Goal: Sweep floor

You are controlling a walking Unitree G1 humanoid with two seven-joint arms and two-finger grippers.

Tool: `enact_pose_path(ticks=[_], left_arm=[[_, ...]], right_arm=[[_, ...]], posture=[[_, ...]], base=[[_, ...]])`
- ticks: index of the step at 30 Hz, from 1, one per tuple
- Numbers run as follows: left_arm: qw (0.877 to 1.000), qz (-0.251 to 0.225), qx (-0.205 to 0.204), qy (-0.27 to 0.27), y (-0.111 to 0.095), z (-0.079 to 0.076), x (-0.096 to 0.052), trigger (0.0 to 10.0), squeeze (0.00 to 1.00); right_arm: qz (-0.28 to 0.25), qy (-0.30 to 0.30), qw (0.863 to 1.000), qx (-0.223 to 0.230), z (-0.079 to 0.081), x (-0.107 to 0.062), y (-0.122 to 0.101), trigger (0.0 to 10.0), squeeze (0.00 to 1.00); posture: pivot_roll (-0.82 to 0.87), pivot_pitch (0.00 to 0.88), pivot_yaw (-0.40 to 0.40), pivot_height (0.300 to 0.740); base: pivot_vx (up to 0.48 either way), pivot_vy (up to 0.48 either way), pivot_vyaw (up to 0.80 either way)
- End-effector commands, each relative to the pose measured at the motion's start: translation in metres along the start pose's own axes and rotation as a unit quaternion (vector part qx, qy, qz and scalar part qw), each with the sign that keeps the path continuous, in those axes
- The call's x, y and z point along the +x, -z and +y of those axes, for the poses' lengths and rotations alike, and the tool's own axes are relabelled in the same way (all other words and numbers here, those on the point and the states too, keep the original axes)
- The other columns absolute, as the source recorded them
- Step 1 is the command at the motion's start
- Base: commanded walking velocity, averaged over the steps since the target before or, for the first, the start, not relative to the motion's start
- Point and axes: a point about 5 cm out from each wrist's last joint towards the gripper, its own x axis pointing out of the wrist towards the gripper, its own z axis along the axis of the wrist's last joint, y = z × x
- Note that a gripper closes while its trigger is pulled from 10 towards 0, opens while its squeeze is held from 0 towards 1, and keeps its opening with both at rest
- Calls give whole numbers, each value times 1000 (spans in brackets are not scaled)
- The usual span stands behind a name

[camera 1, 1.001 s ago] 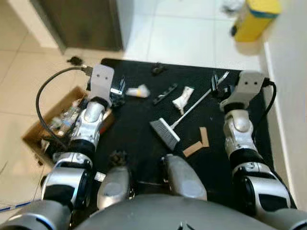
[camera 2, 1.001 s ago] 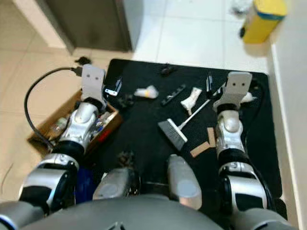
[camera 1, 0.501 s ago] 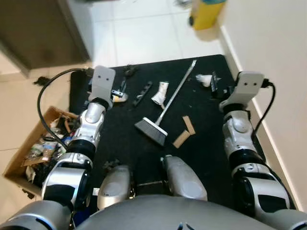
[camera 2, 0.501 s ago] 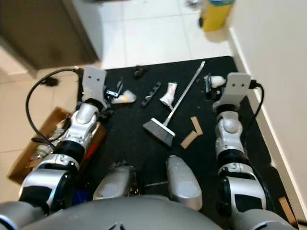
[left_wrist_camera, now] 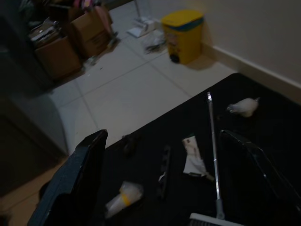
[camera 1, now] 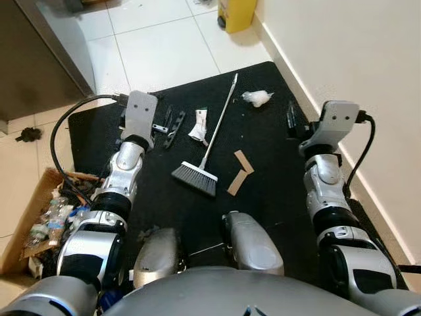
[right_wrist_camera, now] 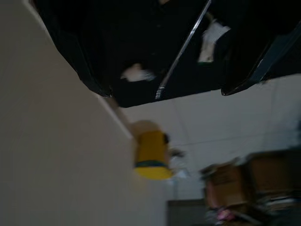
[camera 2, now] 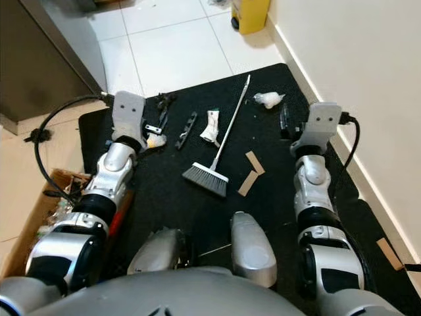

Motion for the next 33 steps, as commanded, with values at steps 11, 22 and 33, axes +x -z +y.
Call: enact_pose_path(ticks=[11, 22, 33], left_arm=[[1000, 9, 2, -11, 4, 0, -2, 10000, 0], [999, 42, 22, -3, 11, -4, -2, 10000, 0], [999, 26, 20, 15, 6, -10, 0, 10000, 0]], right_arm=[[1, -2, 1000, 3, 6, 3, -2, 10000, 0], [5, 0, 1000, 5, 6, 2, -1, 10000, 0], [2, 1, 1000, 4, 5, 3, -2, 10000, 0]], posture=[[26, 0, 29, 740], [25, 0, 24, 740], [20, 0, 21, 740]], base=[[0, 0, 393], [0, 0, 0], [0, -124, 0]])
